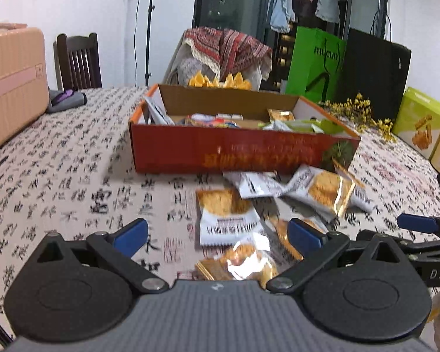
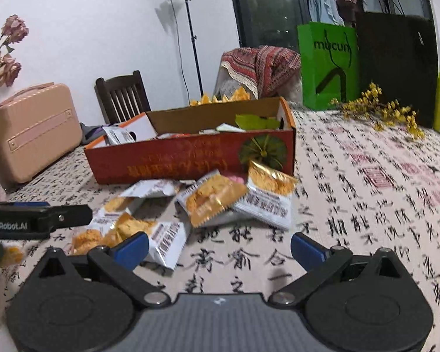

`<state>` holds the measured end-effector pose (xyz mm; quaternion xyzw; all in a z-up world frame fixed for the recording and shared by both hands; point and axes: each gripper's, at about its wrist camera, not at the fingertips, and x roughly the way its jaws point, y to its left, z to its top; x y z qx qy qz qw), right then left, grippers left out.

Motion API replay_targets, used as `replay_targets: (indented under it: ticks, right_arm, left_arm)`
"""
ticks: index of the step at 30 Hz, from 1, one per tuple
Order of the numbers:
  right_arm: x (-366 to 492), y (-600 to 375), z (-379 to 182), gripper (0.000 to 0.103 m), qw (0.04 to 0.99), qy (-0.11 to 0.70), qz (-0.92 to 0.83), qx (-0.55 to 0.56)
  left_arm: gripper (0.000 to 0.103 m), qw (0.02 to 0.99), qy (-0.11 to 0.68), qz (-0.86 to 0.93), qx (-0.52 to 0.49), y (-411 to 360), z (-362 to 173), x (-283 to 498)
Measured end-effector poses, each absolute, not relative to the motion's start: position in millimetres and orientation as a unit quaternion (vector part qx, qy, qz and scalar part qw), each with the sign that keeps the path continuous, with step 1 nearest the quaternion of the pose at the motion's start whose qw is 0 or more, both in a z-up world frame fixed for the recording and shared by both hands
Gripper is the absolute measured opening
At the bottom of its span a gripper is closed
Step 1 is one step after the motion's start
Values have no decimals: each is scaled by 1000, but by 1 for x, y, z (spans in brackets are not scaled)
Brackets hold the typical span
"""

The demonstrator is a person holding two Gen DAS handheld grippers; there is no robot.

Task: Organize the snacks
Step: 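Move both open tools back from the box to the cracker pile, then grasp a cracker packet with the left tool while the right tool lowers toward another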

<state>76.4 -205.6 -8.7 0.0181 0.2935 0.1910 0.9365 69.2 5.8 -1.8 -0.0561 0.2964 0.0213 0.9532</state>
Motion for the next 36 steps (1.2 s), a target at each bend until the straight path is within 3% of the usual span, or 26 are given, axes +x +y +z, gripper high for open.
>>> replay_targets:
  ticks: [25, 34, 36]
  right_arm:
    - [84, -227, -25, 103, 934, 315, 166, 42]
    - [83, -226, -26, 103, 934, 316, 163, 34]
    - [83, -225, -26, 103, 934, 317, 162, 32]
  left_arm:
    - [103, 929, 369, -3, -1, -24, -28, 83]
    - [103, 933, 360, -10, -5, -24, -30, 85]
    - [96, 934, 357, -6, -6, -23, -29, 84]
